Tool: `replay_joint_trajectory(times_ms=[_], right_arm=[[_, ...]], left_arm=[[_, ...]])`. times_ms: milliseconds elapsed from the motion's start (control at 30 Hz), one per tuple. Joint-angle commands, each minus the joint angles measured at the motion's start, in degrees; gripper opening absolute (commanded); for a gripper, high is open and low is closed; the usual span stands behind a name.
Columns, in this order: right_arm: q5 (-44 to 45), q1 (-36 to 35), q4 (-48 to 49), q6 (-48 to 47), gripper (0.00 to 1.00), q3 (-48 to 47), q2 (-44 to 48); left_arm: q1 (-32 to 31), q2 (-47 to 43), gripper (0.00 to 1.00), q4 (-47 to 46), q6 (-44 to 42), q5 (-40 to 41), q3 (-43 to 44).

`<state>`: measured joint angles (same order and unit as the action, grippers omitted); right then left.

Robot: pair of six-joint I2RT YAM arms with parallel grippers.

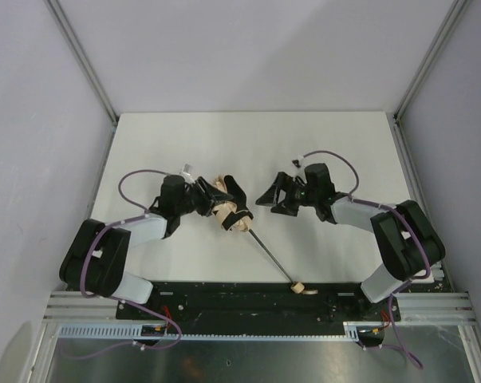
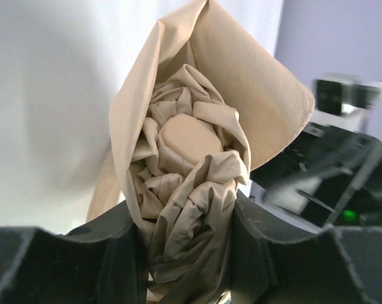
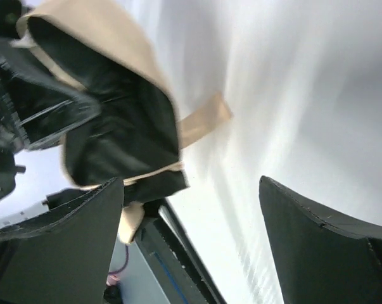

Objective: Put away the umbrella

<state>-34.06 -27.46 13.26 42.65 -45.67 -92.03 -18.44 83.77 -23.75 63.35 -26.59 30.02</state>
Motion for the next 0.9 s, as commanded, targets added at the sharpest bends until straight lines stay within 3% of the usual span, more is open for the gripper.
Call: replay_joint_trajectory(times_ms=[0, 167, 300, 600, 867], right_arm=[[0.8, 3.1, 8.9, 12.6, 0.90, 5.2, 2.4], [0.0, 4.3, 7.0, 23.8, 0.90, 5.9, 1.1], [-0.9, 1.7, 14.2, 31.5, 0.90, 7.5, -0.2], [5.0, -6.9, 41.2, 52.3, 0.91, 16.5, -2.5], [16.2, -15.0, 74.1, 71.8, 0.85, 20.0, -16.5]], left_arm=[[0.4, -5.3, 0.00, -11.1, -0.3, -6.6, 0.2], [0.6, -9.1, 0.00, -14.1, 1.9, -8.9, 2.1], [0.7, -10.7, 0.00, -15.6, 5.9, -10.2, 3.9], [0.6, -14.0, 0.00, -19.7, 15.2, -8.4, 10.4], [0.5, -13.8, 0.00, -23.6, 20.8, -7.1, 12.4]])
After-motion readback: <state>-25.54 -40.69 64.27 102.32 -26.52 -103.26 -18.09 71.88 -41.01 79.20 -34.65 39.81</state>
